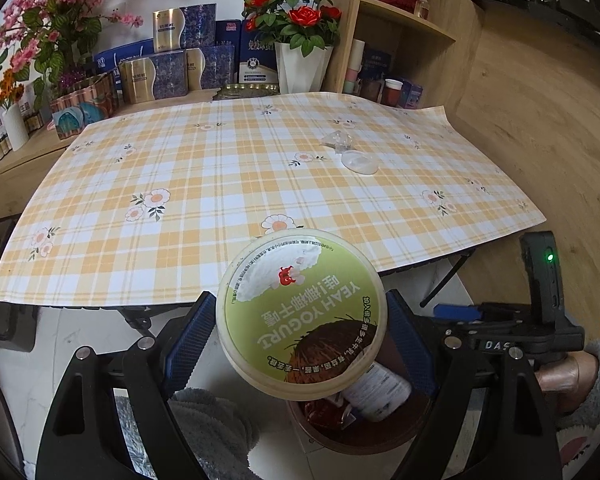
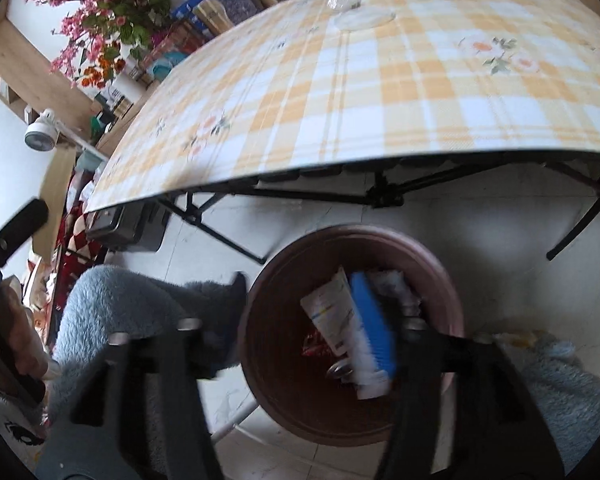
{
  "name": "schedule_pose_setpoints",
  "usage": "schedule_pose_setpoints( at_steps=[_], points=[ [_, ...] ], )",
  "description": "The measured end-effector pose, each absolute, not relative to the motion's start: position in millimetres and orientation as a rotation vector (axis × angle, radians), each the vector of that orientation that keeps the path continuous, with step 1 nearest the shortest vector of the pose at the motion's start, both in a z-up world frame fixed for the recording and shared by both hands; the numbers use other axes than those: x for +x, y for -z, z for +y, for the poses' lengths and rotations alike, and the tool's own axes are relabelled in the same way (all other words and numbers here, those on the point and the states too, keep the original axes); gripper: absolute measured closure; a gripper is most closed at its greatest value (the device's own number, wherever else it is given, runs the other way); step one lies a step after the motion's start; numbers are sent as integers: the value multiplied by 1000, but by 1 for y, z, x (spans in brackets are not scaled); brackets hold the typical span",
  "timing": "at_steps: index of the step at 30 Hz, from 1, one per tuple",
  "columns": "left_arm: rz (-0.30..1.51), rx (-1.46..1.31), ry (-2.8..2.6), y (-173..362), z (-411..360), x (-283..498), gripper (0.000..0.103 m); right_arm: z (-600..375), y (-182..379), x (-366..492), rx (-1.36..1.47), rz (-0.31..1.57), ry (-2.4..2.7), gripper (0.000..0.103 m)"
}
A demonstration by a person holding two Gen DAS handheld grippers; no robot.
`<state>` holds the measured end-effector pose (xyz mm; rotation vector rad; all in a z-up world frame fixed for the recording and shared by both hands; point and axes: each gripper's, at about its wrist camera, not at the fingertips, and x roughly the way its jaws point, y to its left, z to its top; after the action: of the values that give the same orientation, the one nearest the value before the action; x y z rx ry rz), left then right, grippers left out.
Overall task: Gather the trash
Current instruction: 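Open the right tool over the bin to drop the white packet, then open the left tool over the bin to drop the yogurt lid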
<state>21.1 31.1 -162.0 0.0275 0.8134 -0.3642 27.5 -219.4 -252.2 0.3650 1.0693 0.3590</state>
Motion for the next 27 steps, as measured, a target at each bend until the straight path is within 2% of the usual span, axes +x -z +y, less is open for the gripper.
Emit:
schedule_pose_setpoints(
  at_steps=[1,3,5,13,20,27],
  points=[
    [815,30,367,163,31,21,21,-224,249,27,366,1051,-352,38],
    [819,30,377,166,29,21,21,-229,244,27,362,1026,-335,19],
    [828,20,392,170,28,22,21,-238,238,25,340,979,-320,6],
    [841,48,487,190,2,27,21,-259,233,8,173,883,-237,6],
    [863,137,566,228,-29,29,20,-274,240,-7,203,849,-106,6],
    [1020,198,645,277,-51,21,20,-289,248,-6,273,868,-61,6]
  ],
)
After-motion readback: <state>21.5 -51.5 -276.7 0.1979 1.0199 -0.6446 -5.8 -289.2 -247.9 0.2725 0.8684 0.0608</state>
